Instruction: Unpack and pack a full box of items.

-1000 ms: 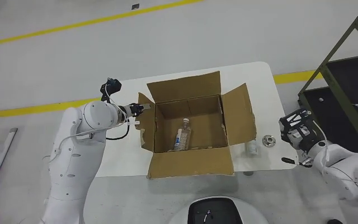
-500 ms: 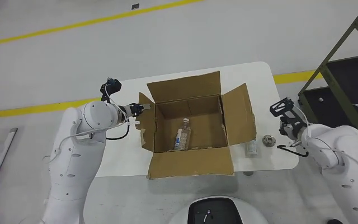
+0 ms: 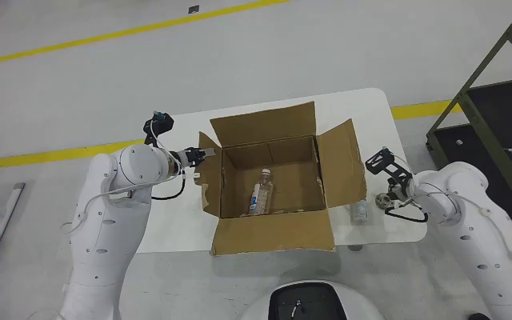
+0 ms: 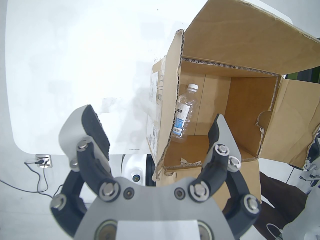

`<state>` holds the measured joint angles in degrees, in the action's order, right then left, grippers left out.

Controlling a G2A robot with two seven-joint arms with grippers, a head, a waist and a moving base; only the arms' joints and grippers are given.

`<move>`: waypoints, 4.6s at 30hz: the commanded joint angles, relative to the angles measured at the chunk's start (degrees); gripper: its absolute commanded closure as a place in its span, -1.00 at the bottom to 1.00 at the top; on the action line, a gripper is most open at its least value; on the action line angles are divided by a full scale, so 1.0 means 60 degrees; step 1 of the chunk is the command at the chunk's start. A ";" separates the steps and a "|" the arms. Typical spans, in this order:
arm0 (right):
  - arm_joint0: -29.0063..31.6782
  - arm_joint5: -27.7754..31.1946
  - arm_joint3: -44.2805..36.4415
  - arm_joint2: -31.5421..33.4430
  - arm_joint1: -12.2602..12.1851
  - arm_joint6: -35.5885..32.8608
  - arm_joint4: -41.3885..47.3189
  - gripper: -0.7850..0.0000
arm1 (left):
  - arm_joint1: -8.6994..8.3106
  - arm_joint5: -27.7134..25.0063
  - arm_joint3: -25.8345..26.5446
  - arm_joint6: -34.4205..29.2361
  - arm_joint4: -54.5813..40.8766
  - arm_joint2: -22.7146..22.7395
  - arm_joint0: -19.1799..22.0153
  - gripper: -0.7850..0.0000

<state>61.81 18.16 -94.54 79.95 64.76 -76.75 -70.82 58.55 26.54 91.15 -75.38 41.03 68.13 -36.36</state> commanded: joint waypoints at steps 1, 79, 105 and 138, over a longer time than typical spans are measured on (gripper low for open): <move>0.0048 -0.0032 -0.0028 -0.0016 -0.0014 -0.0074 -0.0033 -1.00 | 0.0000 0.0000 0.0000 0.0000 0.0000 0.0000 0.0000 -1.00; 0.0048 -0.0208 0.0540 -0.0793 -0.0078 0.0705 -0.0304 0.12 | 0.0000 0.0000 0.0000 0.0000 0.0000 0.0000 0.0000 -1.00; -0.0269 -0.0194 0.1309 -0.1364 -0.0045 0.0834 0.0057 0.18 | 0.0000 0.0000 0.0000 0.0000 0.0000 0.0000 0.0000 -1.00; 0.1422 0.0618 -0.1054 0.3339 -0.0404 0.3233 0.8541 1.00 | -0.0167 0.0341 0.0661 0.1208 0.0099 0.1197 -0.0658 -1.00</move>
<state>70.17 21.12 -100.83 99.85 62.34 -57.72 -23.87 57.67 28.09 94.78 -68.73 41.50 74.41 -39.83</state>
